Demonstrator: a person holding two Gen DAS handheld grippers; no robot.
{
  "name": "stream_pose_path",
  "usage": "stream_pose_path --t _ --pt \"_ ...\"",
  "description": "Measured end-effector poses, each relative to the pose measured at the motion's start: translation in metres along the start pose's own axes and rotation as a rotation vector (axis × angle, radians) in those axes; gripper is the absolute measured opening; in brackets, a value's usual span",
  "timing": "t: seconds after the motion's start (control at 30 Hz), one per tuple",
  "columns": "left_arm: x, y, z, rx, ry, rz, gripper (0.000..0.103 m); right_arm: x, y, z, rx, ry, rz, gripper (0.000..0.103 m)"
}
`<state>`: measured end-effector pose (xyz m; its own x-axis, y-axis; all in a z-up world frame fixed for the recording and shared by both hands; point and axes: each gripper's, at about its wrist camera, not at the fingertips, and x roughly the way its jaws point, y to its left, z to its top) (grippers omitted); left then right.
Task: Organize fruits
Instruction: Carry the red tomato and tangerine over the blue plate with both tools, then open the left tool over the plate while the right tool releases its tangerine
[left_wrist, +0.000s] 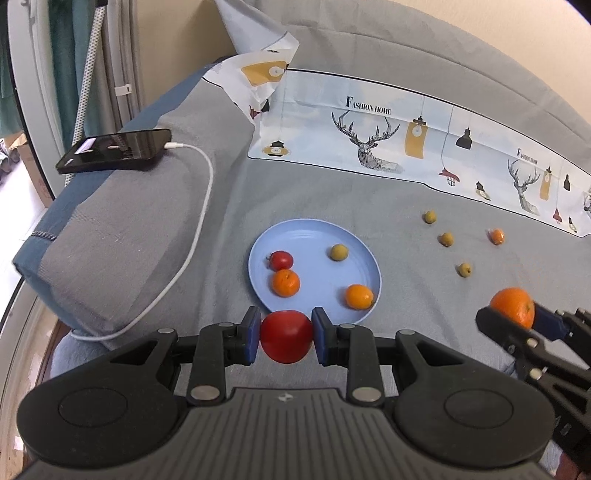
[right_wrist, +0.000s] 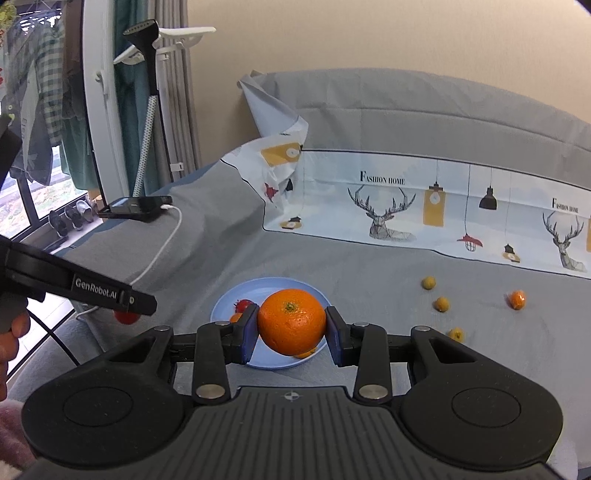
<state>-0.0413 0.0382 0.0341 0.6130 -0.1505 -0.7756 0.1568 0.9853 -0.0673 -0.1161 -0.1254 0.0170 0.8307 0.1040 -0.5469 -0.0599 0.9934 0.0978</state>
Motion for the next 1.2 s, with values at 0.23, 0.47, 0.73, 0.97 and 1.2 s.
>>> stream_pose_path --t 0.23,0.47,0.73,0.97,1.2 --pt "0.029 -0.008 0.019 -0.005 0.016 -0.003 0.033 0.029 -0.004 0.001 0.000 0.033 0.001 0.040" --pt "0.065 -0.013 0.035 0.004 0.041 0.010 0.033 0.066 -0.007 0.004 -0.005 0.065 0.000 0.040" --pt "0.121 -0.017 0.050 0.012 0.111 0.032 0.033 0.121 -0.013 0.002 -0.012 0.132 0.013 0.040" --pt "0.168 -0.017 0.054 0.037 0.154 0.060 0.033 0.177 -0.014 -0.009 -0.029 0.214 0.020 0.040" --pt "0.201 -0.016 0.057 0.049 0.182 0.077 0.033 0.215 -0.012 -0.014 -0.046 0.264 0.033 0.040"
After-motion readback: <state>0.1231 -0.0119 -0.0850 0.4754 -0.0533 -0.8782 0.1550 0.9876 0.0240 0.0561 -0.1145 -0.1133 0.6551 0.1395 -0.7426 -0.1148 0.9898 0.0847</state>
